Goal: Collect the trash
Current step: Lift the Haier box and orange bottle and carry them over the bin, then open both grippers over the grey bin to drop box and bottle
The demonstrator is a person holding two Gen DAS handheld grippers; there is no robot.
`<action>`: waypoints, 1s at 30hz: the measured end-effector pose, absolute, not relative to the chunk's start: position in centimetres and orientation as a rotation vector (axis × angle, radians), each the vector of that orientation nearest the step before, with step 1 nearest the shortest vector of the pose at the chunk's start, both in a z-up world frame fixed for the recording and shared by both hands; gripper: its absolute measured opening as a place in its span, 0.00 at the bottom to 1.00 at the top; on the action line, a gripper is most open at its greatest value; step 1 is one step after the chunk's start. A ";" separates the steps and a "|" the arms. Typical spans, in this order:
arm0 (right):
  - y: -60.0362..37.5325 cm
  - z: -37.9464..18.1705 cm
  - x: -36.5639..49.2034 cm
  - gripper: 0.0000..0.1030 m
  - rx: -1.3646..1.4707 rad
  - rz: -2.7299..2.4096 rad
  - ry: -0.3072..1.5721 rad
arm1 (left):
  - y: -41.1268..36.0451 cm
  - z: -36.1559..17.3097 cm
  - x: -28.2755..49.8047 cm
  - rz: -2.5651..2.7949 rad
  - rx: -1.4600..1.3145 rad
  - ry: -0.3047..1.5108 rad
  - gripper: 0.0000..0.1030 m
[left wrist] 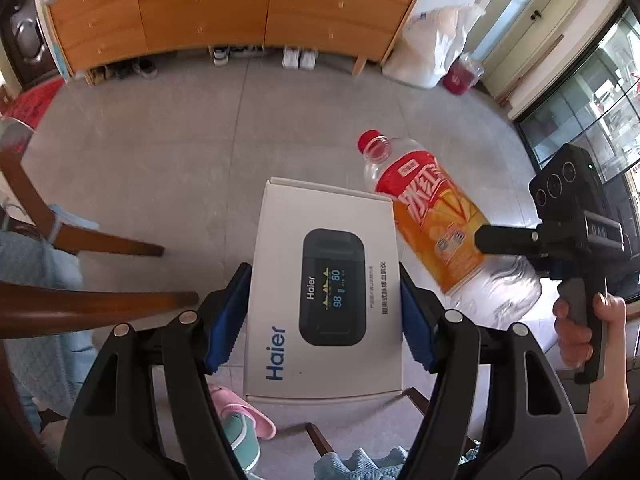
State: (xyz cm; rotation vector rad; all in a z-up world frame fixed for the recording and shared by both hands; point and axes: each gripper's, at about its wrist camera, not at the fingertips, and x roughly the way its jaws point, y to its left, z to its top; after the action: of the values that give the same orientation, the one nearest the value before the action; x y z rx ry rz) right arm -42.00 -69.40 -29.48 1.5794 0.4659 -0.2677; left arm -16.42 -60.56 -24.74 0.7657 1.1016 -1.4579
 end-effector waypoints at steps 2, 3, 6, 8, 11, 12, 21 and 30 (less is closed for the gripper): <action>-69.5 -31.9 -42.0 0.61 1.612 -0.275 0.488 | -61.6 -26.7 -16.6 -1.456 0.778 1.153 0.64; -69.5 -32.9 -41.9 0.61 1.625 -0.279 0.498 | -62.1 -28.2 -16.8 -1.466 0.765 1.206 0.64; -69.6 -36.3 -41.8 0.61 1.667 -0.290 0.528 | -62.8 -31.7 -17.3 -1.458 0.796 1.253 0.64; -69.6 -38.9 -41.7 0.61 1.700 -0.300 0.542 | -63.0 -33.5 -17.3 -1.446 0.817 1.279 0.64; -69.4 -42.5 -41.3 0.61 1.734 -0.325 0.590 | -63.4 -37.2 -16.7 -1.410 0.822 1.353 0.64; -69.4 -43.3 -41.2 0.61 1.743 -0.331 0.604 | -63.4 -38.1 -16.5 -1.401 0.830 1.370 0.64; -68.9 -51.4 -40.2 0.61 1.878 -0.365 0.714 | -65.3 -45.9 -16.2 -1.335 0.897 1.508 0.64; -70.2 -55.2 -42.9 0.86 2.011 -0.513 0.712 | -68.2 -51.2 -17.2 -1.225 0.957 1.590 0.91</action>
State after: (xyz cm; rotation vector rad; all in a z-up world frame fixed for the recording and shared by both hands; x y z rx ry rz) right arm -42.90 -70.25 -55.16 2.0112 0.7124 -0.5126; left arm -17.25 -68.18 -51.25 0.9574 1.5896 -1.2248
